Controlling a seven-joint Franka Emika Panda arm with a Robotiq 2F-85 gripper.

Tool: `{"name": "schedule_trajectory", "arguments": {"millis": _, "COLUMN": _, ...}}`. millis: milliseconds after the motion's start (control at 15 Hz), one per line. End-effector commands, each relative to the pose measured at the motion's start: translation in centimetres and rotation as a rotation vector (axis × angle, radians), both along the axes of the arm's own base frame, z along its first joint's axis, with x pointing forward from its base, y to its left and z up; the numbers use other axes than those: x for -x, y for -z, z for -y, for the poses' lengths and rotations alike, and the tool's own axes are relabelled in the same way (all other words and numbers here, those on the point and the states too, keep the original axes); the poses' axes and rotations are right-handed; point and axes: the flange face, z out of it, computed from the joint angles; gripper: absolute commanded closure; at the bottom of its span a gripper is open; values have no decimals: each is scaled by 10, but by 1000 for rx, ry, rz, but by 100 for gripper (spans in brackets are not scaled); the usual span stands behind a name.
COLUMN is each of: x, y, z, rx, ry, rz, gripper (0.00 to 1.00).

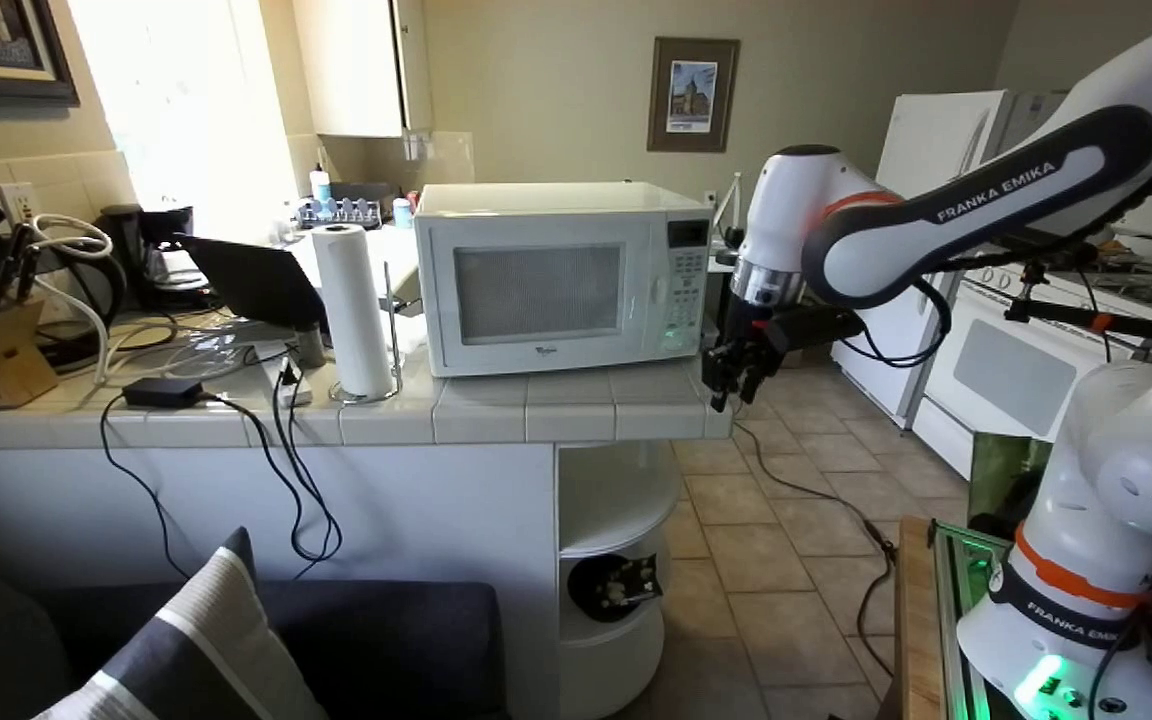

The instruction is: Press the button to open the microw

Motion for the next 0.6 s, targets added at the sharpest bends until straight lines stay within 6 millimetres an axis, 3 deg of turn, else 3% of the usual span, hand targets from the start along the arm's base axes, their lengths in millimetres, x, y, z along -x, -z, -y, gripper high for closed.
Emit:
{"name": "schedule_trajectory", "arguments": {"millis": 0, "x": 20, "y": -4, "z": 27, "rx": 108, "ry": 144, "rz": 72, "gripper": 74}}
{"name": "schedule_trajectory", "arguments": {"millis": 267, "x": 16, "y": -23, "z": 51, "rx": 227, "ry": 281, "rz": 157, "gripper": 100}}
{"name": "schedule_trajectory", "arguments": {"millis": 333, "x": 15, "y": -18, "z": 47, "rx": 175, "ry": 220, "rz": 111, "gripper": 86}}
{"name": "schedule_trajectory", "arguments": {"millis": 467, "x": 15, "y": -24, "z": 53, "rx": 203, "ry": 258, "rz": 136, "gripper": 99}}
{"name": "schedule_trajectory", "arguments": {"millis": 533, "x": 15, "y": -24, "z": 53, "rx": 206, "ry": 262, "rz": 139, "gripper": 99}}
